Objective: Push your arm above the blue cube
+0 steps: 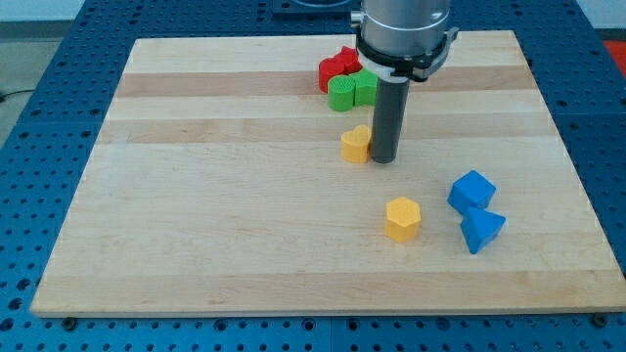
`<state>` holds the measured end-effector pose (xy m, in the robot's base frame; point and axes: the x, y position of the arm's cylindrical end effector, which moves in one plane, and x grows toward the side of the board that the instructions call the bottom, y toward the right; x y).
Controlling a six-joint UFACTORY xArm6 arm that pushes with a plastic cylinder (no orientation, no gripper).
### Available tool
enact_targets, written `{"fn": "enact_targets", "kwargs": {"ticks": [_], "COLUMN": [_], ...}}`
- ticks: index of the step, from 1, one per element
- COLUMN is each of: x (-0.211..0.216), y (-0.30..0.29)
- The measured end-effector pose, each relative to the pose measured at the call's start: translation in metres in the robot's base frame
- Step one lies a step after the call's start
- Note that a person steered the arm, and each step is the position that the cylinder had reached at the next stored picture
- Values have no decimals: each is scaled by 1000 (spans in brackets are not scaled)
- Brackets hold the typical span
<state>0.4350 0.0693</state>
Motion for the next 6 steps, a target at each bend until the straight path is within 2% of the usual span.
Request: {"fn": "enact_targets", "kwargs": {"ticks": [2,3,5,6], "x": [-21,-30,-59,-91], "y": [25,7,125,124]}}
